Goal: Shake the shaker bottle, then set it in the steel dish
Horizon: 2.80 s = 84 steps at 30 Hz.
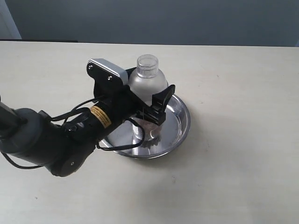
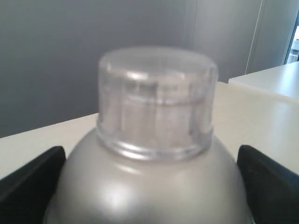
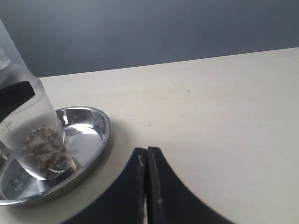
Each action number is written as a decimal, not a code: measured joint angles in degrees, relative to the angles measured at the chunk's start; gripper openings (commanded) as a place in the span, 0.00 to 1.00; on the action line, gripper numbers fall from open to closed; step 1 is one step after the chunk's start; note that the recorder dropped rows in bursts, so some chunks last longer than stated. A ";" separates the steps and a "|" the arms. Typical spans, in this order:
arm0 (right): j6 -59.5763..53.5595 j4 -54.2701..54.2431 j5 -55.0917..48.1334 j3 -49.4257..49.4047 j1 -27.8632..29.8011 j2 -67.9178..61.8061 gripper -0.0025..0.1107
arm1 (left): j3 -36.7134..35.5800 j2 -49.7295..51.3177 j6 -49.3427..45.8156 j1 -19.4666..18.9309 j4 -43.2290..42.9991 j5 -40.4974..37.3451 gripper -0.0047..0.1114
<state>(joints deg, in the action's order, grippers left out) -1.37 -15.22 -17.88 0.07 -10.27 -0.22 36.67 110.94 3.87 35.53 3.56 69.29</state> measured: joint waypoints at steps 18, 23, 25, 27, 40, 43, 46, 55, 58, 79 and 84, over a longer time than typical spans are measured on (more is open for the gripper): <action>0.00 0.00 0.00 0.00 0.00 0.00 0.02 | -0.13 -17.08 -12.77 0.00 4.00 -2.15 0.19; 0.00 0.00 0.00 0.00 0.00 0.00 0.02 | -0.13 -29.88 -18.10 0.00 7.35 -17.71 0.04; 0.00 0.00 0.00 0.00 0.00 0.00 0.02 | -0.13 -34.58 -19.20 0.00 11.95 -24.14 0.04; 0.00 0.00 0.00 0.00 0.00 0.00 0.02 | -0.13 -41.07 -23.36 0.00 17.20 -33.97 0.04; 0.00 0.00 0.00 0.00 0.00 0.00 0.02 | -0.94 -67.20 -35.57 0.00 22.65 -60.07 0.04; 0.00 0.00 0.00 0.00 0.00 0.00 0.02 | -3.84 -71.46 -37.64 0.00 25.09 -61.70 0.04; 0.00 0.00 0.00 0.00 0.00 0.00 0.02 | -8.85 -74.39 -41.93 0.00 25.36 -60.90 0.04; 0.00 0.00 0.00 0.00 0.00 0.00 0.02 | -12.65 -78.06 -43.67 0.00 26.13 -60.54 0.04; 0.00 0.00 0.00 0.00 0.00 0.00 0.02 | -12.78 -78.33 -44.68 0.00 26.54 -60.65 0.04; -0.10 0.00 0.00 0.00 0.00 0.00 0.02 | -28.18 -108.05 -33.92 -37.64 30.50 -86.88 0.04; -0.10 0.00 0.00 0.00 0.00 0.00 0.02 | -29.61 -110.60 -33.74 -44.54 31.01 -94.97 0.04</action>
<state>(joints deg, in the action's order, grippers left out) -1.47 -15.22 -17.88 0.07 -10.27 -0.22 7.06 0.34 -29.87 -9.01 34.58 -25.68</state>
